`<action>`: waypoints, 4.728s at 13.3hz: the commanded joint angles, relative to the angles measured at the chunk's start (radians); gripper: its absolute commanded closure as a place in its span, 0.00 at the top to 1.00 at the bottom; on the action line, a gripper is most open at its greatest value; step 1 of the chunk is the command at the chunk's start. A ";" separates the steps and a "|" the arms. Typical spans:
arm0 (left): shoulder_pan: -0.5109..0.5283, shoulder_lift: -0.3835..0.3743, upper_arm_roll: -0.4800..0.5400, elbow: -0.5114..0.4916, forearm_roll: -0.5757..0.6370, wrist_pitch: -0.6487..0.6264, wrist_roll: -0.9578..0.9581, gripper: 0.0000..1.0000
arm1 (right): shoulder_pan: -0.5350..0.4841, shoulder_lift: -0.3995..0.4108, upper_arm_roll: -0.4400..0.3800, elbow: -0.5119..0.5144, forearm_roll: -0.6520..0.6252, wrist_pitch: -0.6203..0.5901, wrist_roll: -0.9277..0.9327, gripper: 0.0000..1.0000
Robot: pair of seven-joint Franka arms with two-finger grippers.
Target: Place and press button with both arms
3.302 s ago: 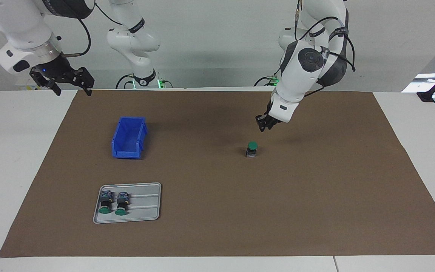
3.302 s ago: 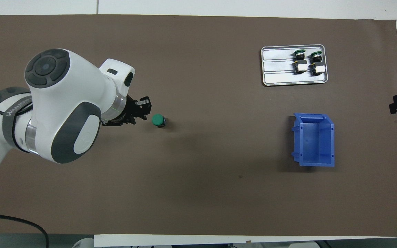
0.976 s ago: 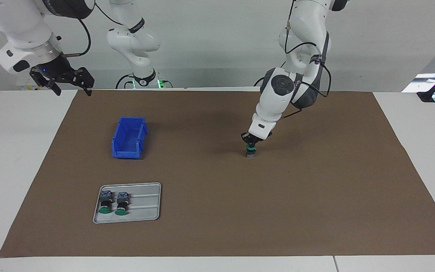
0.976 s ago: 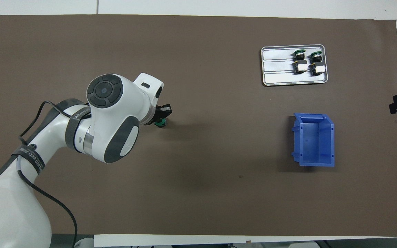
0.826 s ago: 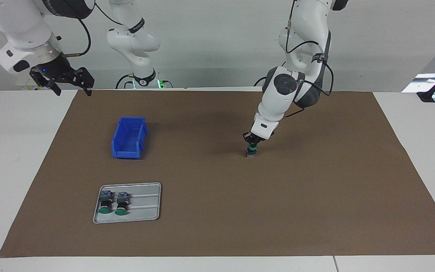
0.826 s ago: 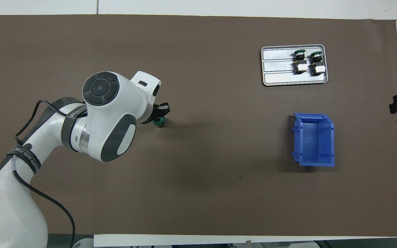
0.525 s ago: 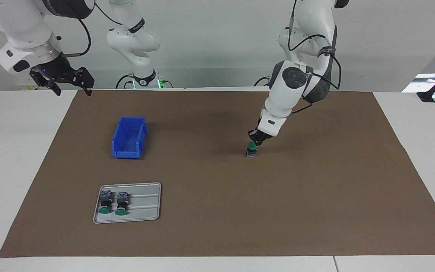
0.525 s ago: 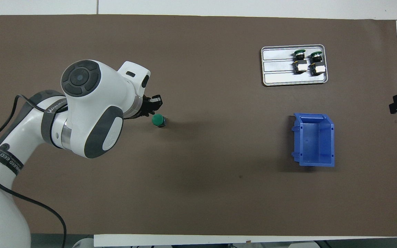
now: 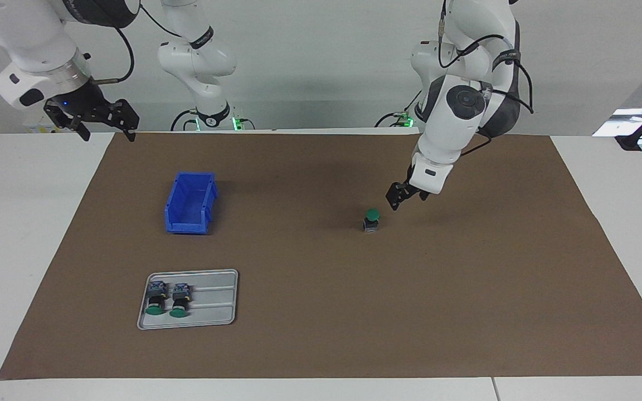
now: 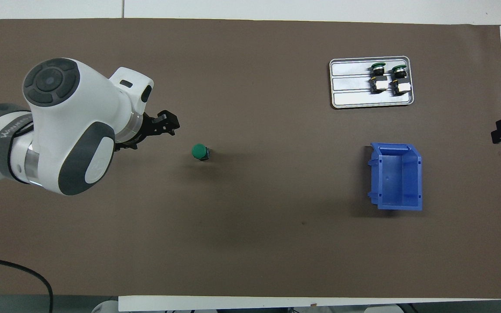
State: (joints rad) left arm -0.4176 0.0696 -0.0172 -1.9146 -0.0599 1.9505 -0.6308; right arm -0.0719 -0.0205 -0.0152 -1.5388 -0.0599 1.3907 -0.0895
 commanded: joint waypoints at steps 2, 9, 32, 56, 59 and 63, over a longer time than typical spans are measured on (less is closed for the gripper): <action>0.107 -0.080 0.000 -0.001 0.022 -0.131 0.187 1.00 | -0.006 -0.016 0.001 -0.017 0.015 -0.006 -0.016 0.98; 0.286 -0.163 0.000 0.075 0.023 -0.381 0.399 1.00 | -0.006 -0.016 0.001 -0.017 0.015 -0.006 -0.016 0.98; 0.408 -0.136 0.002 0.281 0.112 -0.575 0.573 1.00 | 0.684 0.471 0.017 0.309 0.152 0.337 0.784 0.98; 0.441 -0.129 -0.020 0.266 0.091 -0.481 0.560 1.00 | 0.865 0.682 0.020 0.055 -0.014 0.904 0.876 0.64; 0.436 -0.129 -0.018 0.267 0.092 -0.481 0.560 1.00 | 0.856 0.682 0.020 0.060 -0.012 0.904 0.873 0.17; 0.425 -0.132 -0.024 0.264 0.091 -0.479 0.563 1.00 | 0.853 0.663 0.011 0.085 -0.017 0.838 0.878 0.03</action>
State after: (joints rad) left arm 0.0099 -0.0629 -0.0362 -1.6503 0.0337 1.4588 -0.0729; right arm 0.7909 0.6710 -0.0039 -1.4492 -0.0604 2.2647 0.7833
